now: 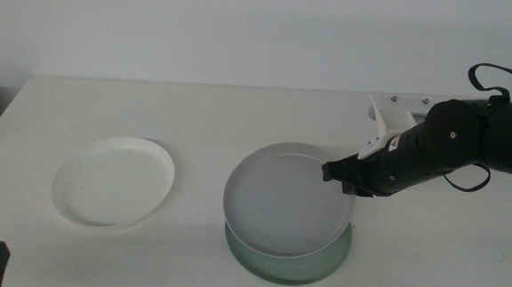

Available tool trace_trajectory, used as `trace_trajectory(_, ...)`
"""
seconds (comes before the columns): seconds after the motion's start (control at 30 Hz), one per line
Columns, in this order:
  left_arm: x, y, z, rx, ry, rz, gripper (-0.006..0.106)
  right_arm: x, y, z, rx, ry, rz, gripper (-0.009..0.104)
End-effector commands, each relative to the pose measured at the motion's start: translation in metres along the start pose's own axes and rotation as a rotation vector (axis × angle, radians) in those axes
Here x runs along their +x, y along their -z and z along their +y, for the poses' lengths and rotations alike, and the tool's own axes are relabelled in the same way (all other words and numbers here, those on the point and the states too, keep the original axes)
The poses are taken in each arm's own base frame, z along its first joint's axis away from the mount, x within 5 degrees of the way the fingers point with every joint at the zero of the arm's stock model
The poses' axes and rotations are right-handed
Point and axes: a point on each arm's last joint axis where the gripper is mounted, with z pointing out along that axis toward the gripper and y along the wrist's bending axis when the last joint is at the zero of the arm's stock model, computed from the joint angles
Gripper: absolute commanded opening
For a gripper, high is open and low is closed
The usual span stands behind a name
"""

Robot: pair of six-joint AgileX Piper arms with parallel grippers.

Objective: Stack the three bowls on top of each other.

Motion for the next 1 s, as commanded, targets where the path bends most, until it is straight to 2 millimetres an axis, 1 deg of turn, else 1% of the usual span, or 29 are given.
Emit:
trace_trajectory(0.0, -0.009, 0.002, 0.001, -0.011, 0.019, -0.098, 0.105, -0.015, 0.020, 0.006, -0.026, 0.021, -0.113, -0.001)
trace_trajectory(0.37, -0.009, 0.002, 0.001, -0.011, 0.019, -0.098, 0.105, -0.007, 0.020, 0.006, -0.017, 0.046, -0.034, -0.001)
trace_trajectory(0.5, -0.009, 0.002, 0.001, -0.011, 0.019, -0.098, 0.105, -0.007, 0.020, 0.006, -0.016, 0.052, -0.035, -0.001)
trace_trajectory(0.53, -0.009, 0.002, 0.001, -0.011, 0.019, -0.098, 0.105, -0.006, 0.013, 0.005, -0.013, 0.046, -0.015, -0.001)
trace_trajectory(0.73, -0.009, 0.002, 0.001, -0.011, 0.019, -0.098, 0.105, 0.002, -0.008, 0.002, -0.004, 0.035, 0.050, -0.001)
trace_trajectory(0.87, -0.009, 0.002, 0.001, -0.011, 0.019, -0.098, 0.105, 0.002, -0.011, 0.001, 0.000, 0.041, 0.056, 0.000)
trace_trajectory(0.97, -0.009, 0.002, 0.001, -0.011, 0.019, -0.098, 0.105, 0.002, -0.010, 0.001, -0.001, 0.053, 0.056, 0.007)
